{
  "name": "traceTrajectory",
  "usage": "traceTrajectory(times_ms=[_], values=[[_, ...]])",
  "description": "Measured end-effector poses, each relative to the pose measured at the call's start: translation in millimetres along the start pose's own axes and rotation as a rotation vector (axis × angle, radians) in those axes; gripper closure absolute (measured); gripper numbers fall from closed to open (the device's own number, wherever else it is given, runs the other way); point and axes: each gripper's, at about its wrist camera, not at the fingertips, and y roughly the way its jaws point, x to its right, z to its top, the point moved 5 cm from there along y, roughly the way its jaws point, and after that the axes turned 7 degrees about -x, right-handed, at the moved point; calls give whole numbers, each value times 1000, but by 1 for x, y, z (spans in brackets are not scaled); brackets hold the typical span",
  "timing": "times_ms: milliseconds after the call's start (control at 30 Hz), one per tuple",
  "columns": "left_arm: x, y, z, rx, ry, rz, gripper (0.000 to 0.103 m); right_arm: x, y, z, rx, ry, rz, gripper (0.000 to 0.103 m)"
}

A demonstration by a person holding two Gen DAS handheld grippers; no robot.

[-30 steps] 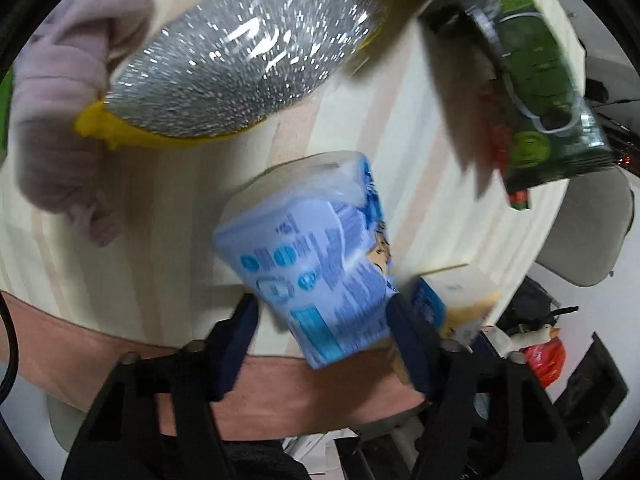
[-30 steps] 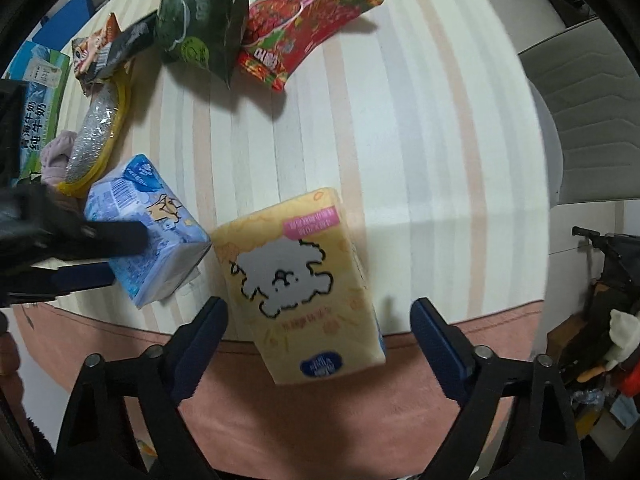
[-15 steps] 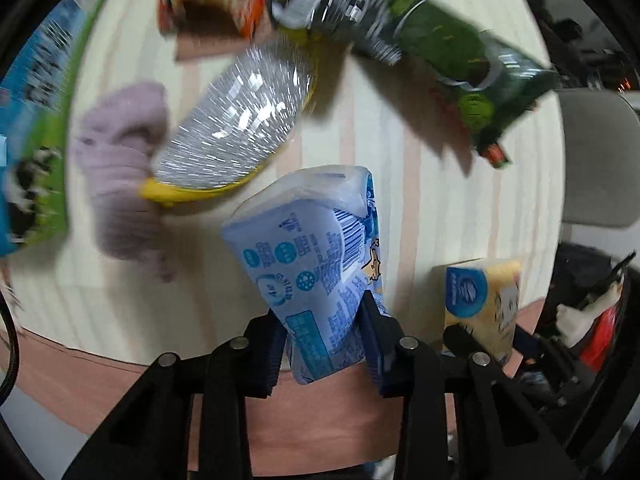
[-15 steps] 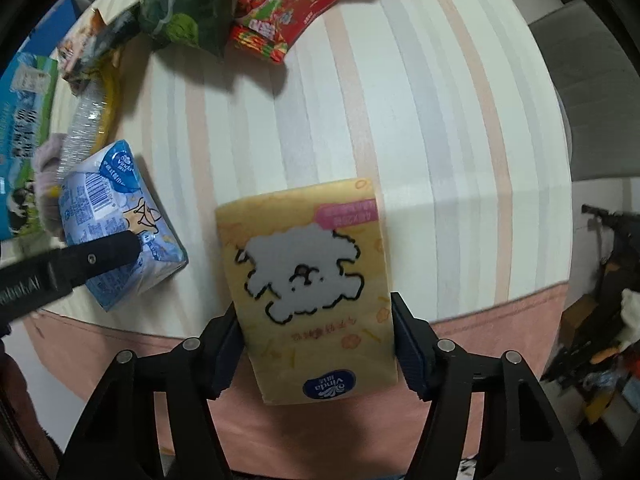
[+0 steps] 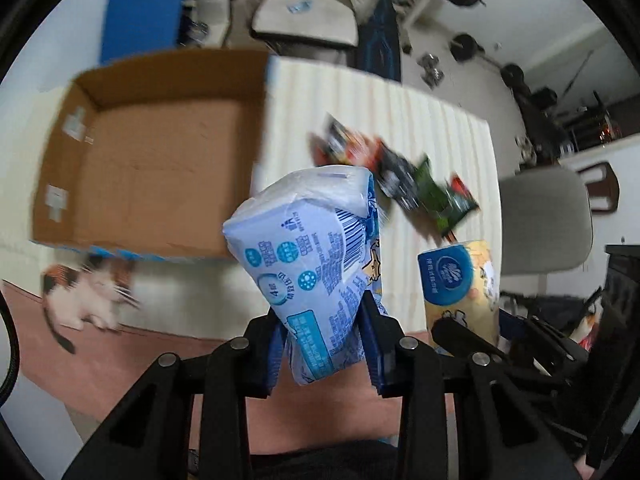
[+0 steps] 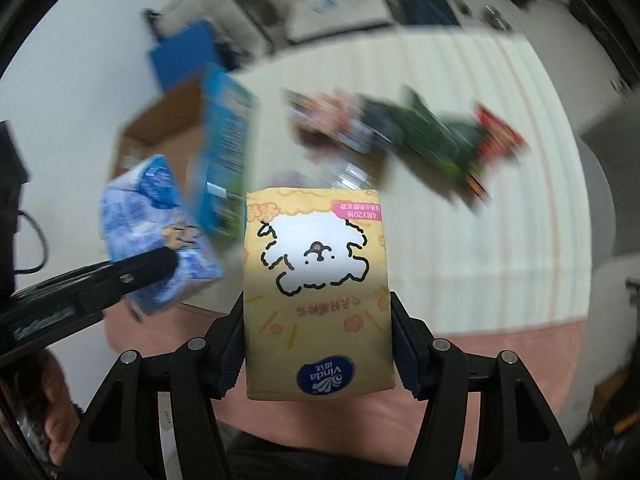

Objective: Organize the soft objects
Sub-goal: 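Carry both tissue packs into the box and open both grippers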

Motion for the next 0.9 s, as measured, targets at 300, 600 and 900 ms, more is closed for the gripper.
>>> traceTrajectory(times_ms=[300,600,900], values=[[-116,-5,98,-37,-47,2,72,-140,29,95,99,-98,-11,38],[-189,60,177,-164,-16,-34,72,-215,116,211,37,-36,-95,38],[-196,123,208,-263,29,-51,71,-224,186,260,-8,-11,-206,38]])
